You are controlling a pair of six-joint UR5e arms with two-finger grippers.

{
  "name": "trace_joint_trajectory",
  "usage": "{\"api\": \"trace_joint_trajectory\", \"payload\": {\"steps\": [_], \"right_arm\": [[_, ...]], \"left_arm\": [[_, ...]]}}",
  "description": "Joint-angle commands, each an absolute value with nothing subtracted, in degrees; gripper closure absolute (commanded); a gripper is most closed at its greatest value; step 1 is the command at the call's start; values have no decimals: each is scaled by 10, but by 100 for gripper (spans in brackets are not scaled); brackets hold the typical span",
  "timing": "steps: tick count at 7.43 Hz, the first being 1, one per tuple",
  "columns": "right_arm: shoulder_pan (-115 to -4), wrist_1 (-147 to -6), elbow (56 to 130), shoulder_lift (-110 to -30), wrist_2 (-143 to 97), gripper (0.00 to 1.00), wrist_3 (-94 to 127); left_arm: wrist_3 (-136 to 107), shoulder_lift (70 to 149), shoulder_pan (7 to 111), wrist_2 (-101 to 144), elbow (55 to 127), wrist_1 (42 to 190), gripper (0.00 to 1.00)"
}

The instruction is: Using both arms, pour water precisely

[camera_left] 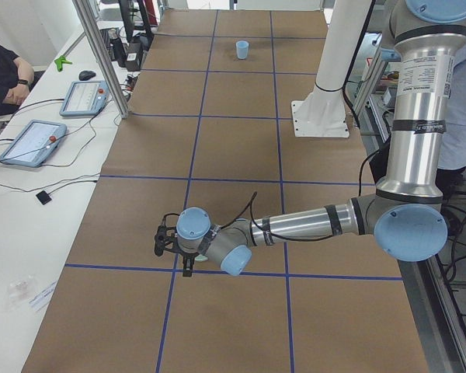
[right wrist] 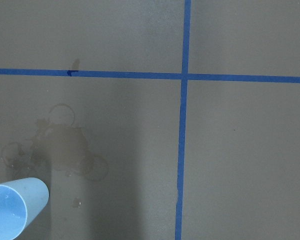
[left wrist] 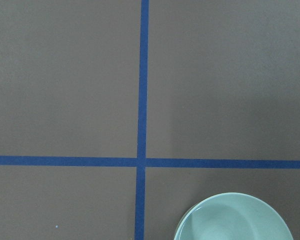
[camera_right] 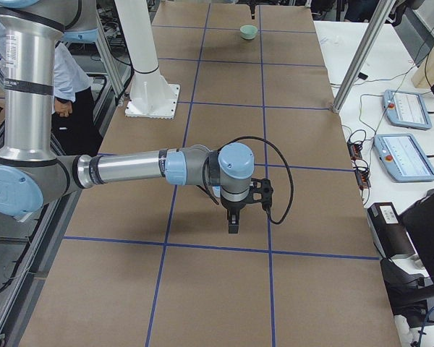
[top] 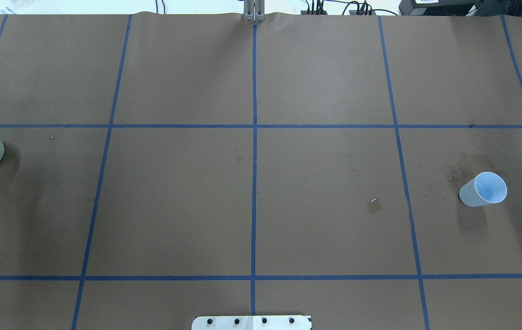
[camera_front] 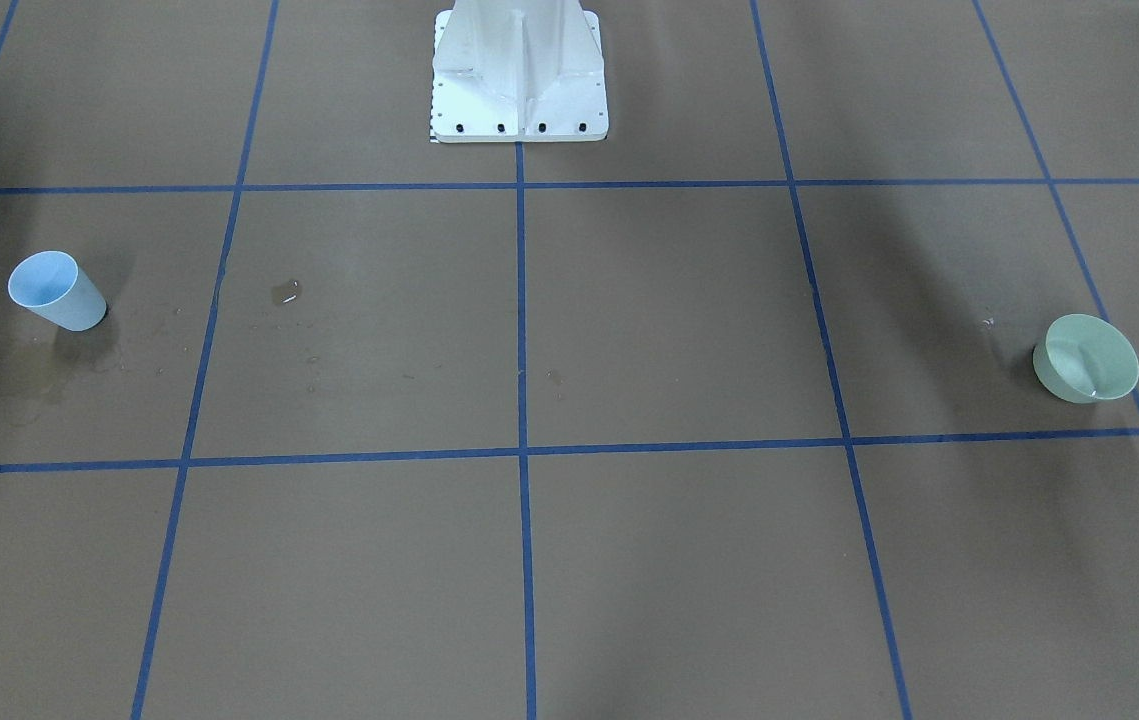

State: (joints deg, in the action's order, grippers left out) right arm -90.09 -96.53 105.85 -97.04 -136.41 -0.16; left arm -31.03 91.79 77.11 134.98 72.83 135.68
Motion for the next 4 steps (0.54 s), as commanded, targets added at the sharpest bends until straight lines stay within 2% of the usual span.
{"api": "trace_joint_trajectory", "payload": {"steps": [1, 3, 4], "right_arm": [[-901, -965, 1061, -970, -1364, 0, -2], [-901, -966, 1061, -970, -1364, 0, -3], [-901, -966, 1061, -971, -1364, 0, -4]], "left_arm": [[-314, 927, 733, 1342, 713, 1359, 0], [-314, 935, 715, 1342, 696, 1364, 0], [-313, 935, 708, 1342, 691, 1366, 5]]}}
